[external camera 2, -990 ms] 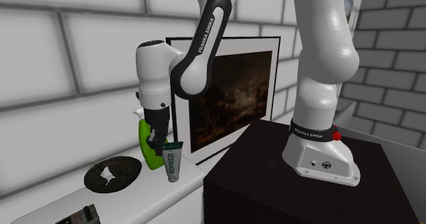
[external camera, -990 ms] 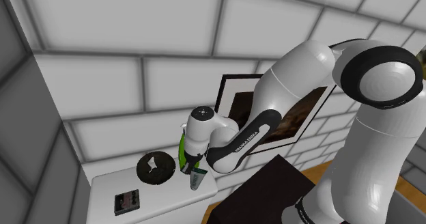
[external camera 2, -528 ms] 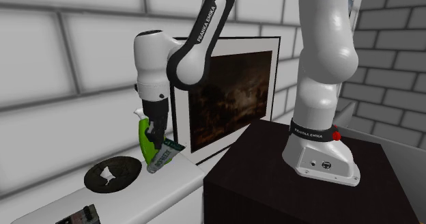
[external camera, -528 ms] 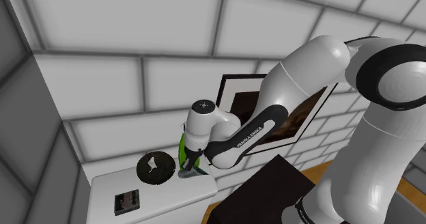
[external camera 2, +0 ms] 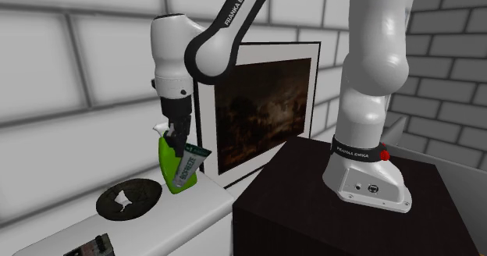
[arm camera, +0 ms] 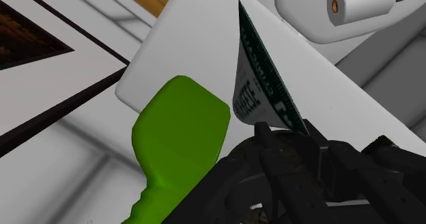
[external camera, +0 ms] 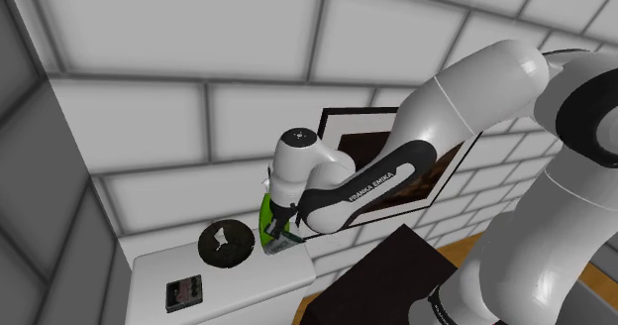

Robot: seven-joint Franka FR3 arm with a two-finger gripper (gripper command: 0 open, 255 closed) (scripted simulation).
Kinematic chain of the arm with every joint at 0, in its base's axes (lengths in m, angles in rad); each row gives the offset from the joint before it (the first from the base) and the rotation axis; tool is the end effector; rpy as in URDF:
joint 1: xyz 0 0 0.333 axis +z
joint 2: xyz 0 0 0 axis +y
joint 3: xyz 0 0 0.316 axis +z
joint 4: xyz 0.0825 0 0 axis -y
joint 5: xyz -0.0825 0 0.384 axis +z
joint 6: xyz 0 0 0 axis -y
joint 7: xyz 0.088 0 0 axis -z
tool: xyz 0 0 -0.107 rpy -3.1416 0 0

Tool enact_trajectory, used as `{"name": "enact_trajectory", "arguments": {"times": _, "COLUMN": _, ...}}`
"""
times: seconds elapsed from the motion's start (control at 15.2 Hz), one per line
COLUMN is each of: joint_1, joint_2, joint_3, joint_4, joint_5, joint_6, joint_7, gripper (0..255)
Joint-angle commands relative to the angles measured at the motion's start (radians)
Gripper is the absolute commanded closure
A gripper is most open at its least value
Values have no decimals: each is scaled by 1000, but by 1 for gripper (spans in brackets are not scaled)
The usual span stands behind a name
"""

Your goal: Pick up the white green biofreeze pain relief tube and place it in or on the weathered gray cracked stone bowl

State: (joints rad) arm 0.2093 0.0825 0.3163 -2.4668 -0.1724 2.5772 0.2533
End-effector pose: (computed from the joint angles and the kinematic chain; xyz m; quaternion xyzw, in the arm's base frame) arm 0.4149 0.2455 0.2660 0.9778 0.2059 0.0287 0.0255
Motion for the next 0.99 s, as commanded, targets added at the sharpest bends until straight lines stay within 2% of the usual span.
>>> {"name": "enact_trajectory", "arguments": {"times": 0.0, "joint_1": -1, "joint_2": -28, "joint_3": 5, "joint_4": -1, "joint_5": 22, "joint_6": -25, "joint_7": -16, "gripper": 255}}
{"name": "enact_trajectory", "arguments": {"times": 0.59, "joint_1": 1, "joint_2": -123, "joint_3": 10, "joint_4": 22, "joint_5": 89, "joint_6": -134, "joint_7": -69, "gripper": 255}}
{"name": "enact_trajectory", "arguments": {"times": 0.92, "joint_1": 9, "joint_2": 26, "joint_3": 15, "joint_4": 255, "joint_5": 29, "joint_6": -231, "joint_7": -23, "gripper": 255}}
